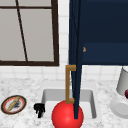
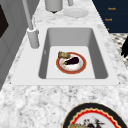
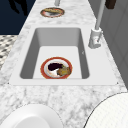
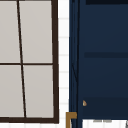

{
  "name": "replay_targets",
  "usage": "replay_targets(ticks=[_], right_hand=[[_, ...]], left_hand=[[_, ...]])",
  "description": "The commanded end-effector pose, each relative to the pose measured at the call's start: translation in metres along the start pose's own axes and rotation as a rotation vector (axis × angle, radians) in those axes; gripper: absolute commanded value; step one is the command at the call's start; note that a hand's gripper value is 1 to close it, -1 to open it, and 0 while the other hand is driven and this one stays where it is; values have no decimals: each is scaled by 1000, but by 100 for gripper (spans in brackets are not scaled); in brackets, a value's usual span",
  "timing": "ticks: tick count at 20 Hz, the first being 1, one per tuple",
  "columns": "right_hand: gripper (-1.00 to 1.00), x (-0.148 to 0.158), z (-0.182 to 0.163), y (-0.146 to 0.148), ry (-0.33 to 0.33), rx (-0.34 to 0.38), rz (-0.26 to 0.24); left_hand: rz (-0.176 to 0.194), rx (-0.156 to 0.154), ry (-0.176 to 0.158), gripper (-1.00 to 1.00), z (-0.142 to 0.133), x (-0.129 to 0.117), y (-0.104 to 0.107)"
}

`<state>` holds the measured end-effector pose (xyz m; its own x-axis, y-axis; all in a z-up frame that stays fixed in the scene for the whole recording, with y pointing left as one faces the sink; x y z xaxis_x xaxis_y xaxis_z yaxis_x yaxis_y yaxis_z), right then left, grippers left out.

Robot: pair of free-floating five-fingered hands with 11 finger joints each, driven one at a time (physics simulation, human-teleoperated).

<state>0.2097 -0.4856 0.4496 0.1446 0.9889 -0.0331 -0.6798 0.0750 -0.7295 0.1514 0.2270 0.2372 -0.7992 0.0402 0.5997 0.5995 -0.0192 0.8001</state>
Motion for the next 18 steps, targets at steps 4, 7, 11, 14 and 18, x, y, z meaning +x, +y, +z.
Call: replay_targets(ticks=[4, 7, 11, 14, 18], right_hand=[[100, 29, 40, -30, -19, 65, 34], [100, 42, 58, -44, -13, 89, 33], [100, 56, 83, -65, -10, 100, 32], [100, 63, 99, -80, -17, 108, 36], [100, 73, 121, -101, -20, 113, 31]], left_hand=[[0, 0, 0, 0, 0, 0, 0], [0, 0, 0, 0, 0, 0, 0], [0, 0, 0, 0, 0, 0, 0], [0, 0, 0, 0, 0, 0, 0], [0, 0, 0, 0, 0, 0, 0]])
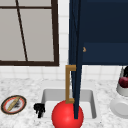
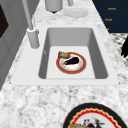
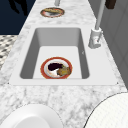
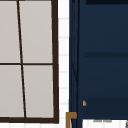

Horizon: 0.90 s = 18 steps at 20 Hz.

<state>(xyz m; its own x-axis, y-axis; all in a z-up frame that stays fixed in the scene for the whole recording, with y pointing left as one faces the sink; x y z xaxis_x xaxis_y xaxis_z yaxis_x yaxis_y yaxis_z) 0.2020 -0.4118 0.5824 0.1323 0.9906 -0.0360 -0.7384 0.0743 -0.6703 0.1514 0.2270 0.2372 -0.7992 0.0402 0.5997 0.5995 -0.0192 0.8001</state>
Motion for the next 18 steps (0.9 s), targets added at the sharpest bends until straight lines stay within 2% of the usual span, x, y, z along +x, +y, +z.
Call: replay_targets(ticks=[1, 10, 13, 18], right_hand=[[100, 7, 22, -19, -12, 30, 20], [100, 27, 73, -63, -9, 28, 3], [100, 36, 84, -88, 0, 14, 3], [100, 54, 90, -131, 28, 38, 9]], left_hand=[[0, 0, 0, 0, 0, 0, 0], [0, 0, 0, 0, 0, 0, 0], [0, 0, 0, 0, 0, 0, 0], [0, 0, 0, 0, 0, 0, 0]])
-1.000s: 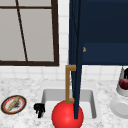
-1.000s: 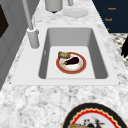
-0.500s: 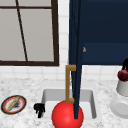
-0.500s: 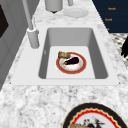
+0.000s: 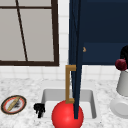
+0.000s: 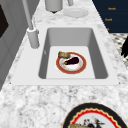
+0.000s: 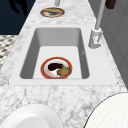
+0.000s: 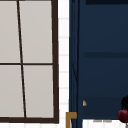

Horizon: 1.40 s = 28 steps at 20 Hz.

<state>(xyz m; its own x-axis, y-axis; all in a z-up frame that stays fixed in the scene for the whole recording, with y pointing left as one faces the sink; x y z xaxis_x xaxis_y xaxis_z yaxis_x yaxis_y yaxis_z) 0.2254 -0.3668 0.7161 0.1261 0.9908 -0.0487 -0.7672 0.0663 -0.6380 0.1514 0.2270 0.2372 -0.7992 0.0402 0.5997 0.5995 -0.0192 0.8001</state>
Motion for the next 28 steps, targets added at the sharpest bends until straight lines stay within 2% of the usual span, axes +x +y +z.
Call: replay_targets(ticks=[1, 4, 11, 15, 24, 28], right_hand=[[100, 12, 3, -36, 32, -1, -9], [100, 21, 2, -58, 42, 5, -20], [100, 40, -26, -105, 29, 3, -19], [100, 53, -49, -127, 7, 13, 1], [100, 79, -101, -175, 27, 4, -8], [100, 100, -138, -185, 44, 0, 10]], left_hand=[[0, 0, 0, 0, 0, 0, 0], [0, 0, 0, 0, 0, 0, 0], [0, 0, 0, 0, 0, 0, 0], [0, 0, 0, 0, 0, 0, 0], [0, 0, 0, 0, 0, 0, 0], [0, 0, 0, 0, 0, 0, 0]])
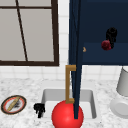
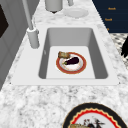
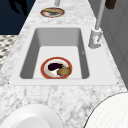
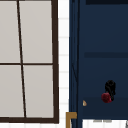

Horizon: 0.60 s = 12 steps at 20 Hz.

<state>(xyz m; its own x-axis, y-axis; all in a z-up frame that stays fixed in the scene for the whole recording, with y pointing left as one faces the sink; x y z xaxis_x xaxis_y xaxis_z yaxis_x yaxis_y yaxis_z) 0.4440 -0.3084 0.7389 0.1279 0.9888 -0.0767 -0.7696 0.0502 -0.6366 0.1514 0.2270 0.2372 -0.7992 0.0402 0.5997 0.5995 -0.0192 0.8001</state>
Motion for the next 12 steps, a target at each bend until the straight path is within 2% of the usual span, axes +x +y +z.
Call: replay_targets(ticks=[1, 6, 10, 12], right_hand=[[100, 22, -36, -7, 33, -3, 9], [100, 41, -84, -15, 76, -51, 40], [100, 35, -132, -18, 48, -58, 31], [100, 23, -139, -9, 17, -86, 34]], left_hand=[[0, 0, 0, 0, 0, 0, 0], [0, 0, 0, 0, 0, 0, 0], [0, 0, 0, 0, 0, 0, 0], [0, 0, 0, 0, 0, 0, 0]])
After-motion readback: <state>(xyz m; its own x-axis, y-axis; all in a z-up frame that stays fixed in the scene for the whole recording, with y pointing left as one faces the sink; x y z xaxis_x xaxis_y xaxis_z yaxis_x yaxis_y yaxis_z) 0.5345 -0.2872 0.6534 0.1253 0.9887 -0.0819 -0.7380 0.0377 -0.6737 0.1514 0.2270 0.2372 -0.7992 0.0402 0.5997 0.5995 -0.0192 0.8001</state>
